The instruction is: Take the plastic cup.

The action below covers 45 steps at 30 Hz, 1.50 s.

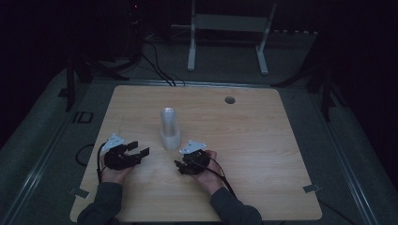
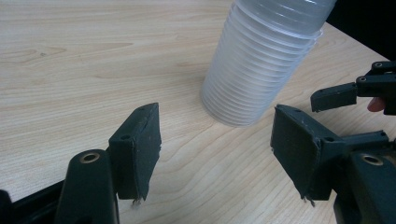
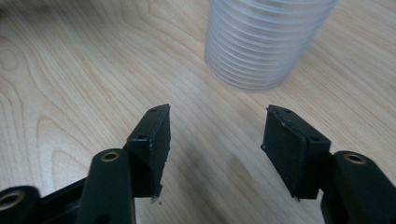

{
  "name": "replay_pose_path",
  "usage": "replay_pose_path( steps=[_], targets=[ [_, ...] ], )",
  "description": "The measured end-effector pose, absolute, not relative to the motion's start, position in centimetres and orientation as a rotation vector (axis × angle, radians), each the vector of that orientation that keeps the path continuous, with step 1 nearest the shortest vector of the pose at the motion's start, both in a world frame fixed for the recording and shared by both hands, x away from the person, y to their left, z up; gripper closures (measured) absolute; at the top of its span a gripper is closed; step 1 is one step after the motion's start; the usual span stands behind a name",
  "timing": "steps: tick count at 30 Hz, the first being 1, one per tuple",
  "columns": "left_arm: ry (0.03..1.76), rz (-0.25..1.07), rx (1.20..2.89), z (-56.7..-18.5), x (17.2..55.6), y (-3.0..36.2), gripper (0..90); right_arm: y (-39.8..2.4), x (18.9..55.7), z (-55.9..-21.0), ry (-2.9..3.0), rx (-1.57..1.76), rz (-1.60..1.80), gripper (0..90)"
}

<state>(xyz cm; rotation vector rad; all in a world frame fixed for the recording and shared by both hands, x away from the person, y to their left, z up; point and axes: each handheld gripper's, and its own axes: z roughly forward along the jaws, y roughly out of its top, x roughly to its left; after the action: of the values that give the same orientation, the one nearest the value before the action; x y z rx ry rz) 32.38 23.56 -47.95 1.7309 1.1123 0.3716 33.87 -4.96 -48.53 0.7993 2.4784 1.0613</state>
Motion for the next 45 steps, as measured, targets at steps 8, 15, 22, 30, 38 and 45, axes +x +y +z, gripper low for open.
replay_pose_path(
  steps=[8,15,22,30,38,45],
  targets=[
    [1.097,0.376,1.733,-47.6,32.2,23.4,33.7,-4.4,34.0,-49.1,2.512,0.794,1.058,40.4],
    [1.085,0.392,1.733,-47.0,32.1,23.4,33.7,-4.1,34.0,-49.2,2.516,0.778,1.064,43.0],
    [1.057,0.410,1.723,-45.6,31.7,23.1,33.1,-4.0,34.1,-48.6,2.506,0.756,1.070,43.6],
    [1.014,0.412,1.754,-44.1,31.8,22.3,33.4,-3.7,34.3,-47.7,2.492,0.711,1.078,43.3],
    [0.986,0.410,1.758,-42.6,32.6,21.8,31.5,-4.1,34.9,-47.1,2.470,0.736,1.114,41.9],
    [0.945,0.439,1.783,-41.0,33.4,21.0,29.4,-4.1,35.3,-46.6,2.456,0.734,1.117,41.6]
  ],
)
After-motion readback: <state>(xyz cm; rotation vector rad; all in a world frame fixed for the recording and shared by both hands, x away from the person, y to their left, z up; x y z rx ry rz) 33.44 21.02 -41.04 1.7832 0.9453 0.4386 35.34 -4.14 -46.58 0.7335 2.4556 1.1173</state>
